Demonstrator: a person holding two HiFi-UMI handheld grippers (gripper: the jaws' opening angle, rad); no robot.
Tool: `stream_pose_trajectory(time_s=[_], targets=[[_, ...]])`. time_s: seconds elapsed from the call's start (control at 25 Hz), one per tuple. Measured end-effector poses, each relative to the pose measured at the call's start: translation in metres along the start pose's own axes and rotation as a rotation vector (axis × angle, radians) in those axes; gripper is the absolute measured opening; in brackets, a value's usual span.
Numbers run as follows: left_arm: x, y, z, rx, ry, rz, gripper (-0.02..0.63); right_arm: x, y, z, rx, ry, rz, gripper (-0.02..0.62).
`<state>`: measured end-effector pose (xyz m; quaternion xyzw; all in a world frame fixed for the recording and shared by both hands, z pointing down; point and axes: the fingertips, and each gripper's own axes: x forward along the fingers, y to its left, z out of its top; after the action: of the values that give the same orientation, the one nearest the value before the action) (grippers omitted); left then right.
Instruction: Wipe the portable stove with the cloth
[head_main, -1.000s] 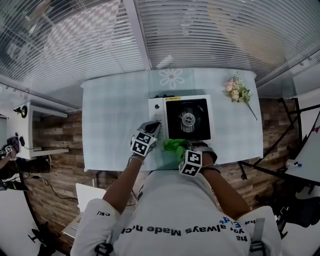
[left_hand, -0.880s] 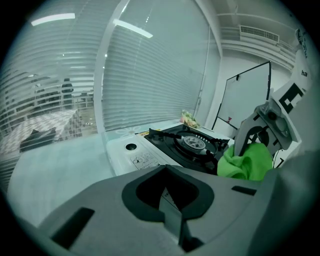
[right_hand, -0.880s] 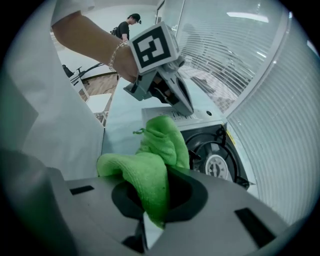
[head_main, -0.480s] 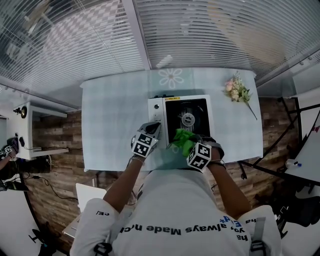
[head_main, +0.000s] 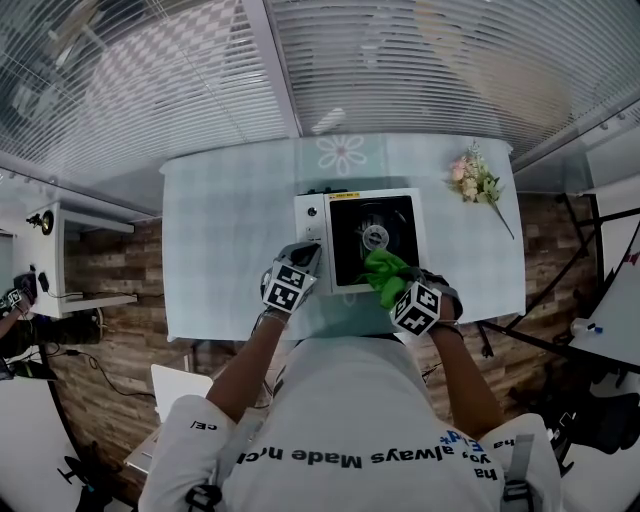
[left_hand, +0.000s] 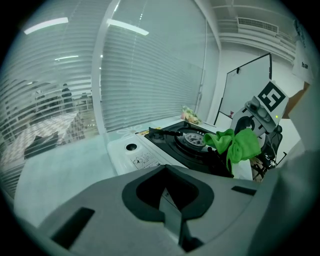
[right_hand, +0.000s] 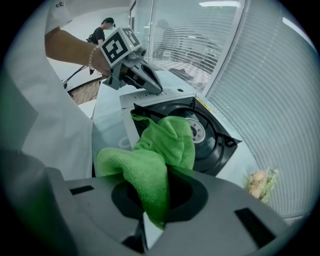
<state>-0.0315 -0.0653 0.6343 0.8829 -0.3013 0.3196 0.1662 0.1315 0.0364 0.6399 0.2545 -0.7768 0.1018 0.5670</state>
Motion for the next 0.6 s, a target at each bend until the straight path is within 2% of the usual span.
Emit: stream_pose_trajectory(time_s=[0.16, 0.32, 0.48, 0.6], targets=[[0.000, 0.001, 0.000, -0.007, 0.004, -0.007, 0.011, -0.002, -0.006, -0.010, 0.039, 0.006, -0.010, 0.026], [-0.001, 0.001, 0.000, -0.009, -0.001, -0.005, 0.011, -0.011, -0.007, -0.005, -0.012, -0.005, -0.038, 0.026], [-0.001, 0.001, 0.000, 0.002, 0.009, -0.006, 0.011, -0.036, -0.025, 0.001, -0.004, -0.067, -0.129, 0.028], [-0.002, 0.002, 0.000, -0.008, 0.003, -0.005, 0.011, -0.042, -0.044, -0.007, -0.040, -0.037, -0.198, 0.026]])
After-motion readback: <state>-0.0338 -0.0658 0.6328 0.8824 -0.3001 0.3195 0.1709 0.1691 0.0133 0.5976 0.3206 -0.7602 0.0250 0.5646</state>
